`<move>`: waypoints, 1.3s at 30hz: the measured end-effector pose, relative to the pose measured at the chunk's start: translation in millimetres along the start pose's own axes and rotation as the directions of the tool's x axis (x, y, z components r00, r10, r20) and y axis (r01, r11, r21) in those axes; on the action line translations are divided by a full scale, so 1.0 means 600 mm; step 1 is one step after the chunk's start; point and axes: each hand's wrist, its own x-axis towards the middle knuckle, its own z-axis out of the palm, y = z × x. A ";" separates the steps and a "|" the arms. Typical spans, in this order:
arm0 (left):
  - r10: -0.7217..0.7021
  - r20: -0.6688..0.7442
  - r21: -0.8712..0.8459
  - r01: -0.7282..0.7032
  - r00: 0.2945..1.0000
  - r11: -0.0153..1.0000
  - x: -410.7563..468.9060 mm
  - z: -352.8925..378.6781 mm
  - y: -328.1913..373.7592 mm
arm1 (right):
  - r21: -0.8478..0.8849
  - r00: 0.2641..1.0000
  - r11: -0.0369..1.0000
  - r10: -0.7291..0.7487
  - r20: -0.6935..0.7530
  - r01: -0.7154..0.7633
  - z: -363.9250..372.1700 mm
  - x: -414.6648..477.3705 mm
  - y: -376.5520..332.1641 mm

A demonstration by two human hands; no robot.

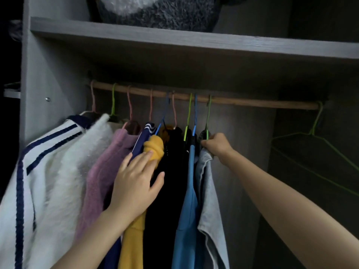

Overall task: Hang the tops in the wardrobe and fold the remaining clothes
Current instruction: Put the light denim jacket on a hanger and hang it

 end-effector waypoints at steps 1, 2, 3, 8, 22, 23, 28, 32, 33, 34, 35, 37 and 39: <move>-0.004 -0.018 -0.009 0.004 1.000 1.000 0.001 0.000 0.005 | -0.050 1.000 0.999 -0.013 0.018 0.014 -0.004 0.000 0.000; -0.019 -0.038 -0.026 0.019 0.999 0.999 0.003 -0.001 0.010 | -0.090 0.999 0.995 -0.026 0.030 0.029 -0.011 0.000 0.000; -0.042 -0.060 -0.051 0.039 0.997 0.998 0.007 -0.004 0.018 | -0.109 0.999 0.993 -0.038 0.037 0.041 -0.020 -0.001 0.001; 0.026 -0.170 -0.208 -0.062 0.985 0.976 0.037 -0.020 0.086 | -0.348 0.992 0.936 -0.089 -0.094 0.051 -0.107 -0.015 0.029; 0.311 -0.180 -0.380 -0.358 0.933 0.853 0.025 0.015 0.307 | -0.914 0.907 0.109 0.216 -0.361 -0.390 -0.388 -0.150 0.176; 0.314 -0.172 -0.393 -0.358 0.933 0.847 0.022 0.021 0.311 | -0.922 0.907 0.093 0.241 -0.345 -0.376 -0.390 -0.154 0.185; 0.319 -0.171 -0.434 -0.361 0.932 0.825 0.015 0.045 0.320 | -0.968 0.955 0.003 0.161 -0.249 -0.253 -0.392 -0.162 0.177; 0.285 -0.131 -0.430 -0.314 0.949 0.846 0.010 0.053 0.322 | -0.969 0.969 0.012 -0.037 -0.246 -0.246 -0.393 -0.166 0.169; 0.274 -0.115 -0.425 -0.297 0.955 0.855 0.009 0.054 0.322 | -0.968 0.967 0.004 -0.055 -0.249 -0.250 -0.394 -0.166 0.171; 0.264 -0.102 -0.421 -0.282 0.959 0.862 0.007 0.057 0.323 | -0.969 0.967 0.004 -0.063 -0.248 -0.248 -0.395 -0.167 0.173; 0.254 -0.093 -0.420 -0.269 0.963 0.867 0.006 0.060 0.325 | -0.971 0.969 0.015 -0.066 -0.239 -0.239 -0.397 -0.169 0.176; 0.228 -0.070 -0.429 -0.235 0.971 0.872 0.001 0.067 0.329 | -0.978 0.976 0.015 -0.059 -0.207 -0.207 -0.397 -0.177 0.178; 0.185 -0.047 -0.451 -0.186 0.982 0.873 -0.005 0.076 0.338 | -0.987 0.985 -0.034 -0.082 -0.153 -0.156 -0.389 -0.191 0.180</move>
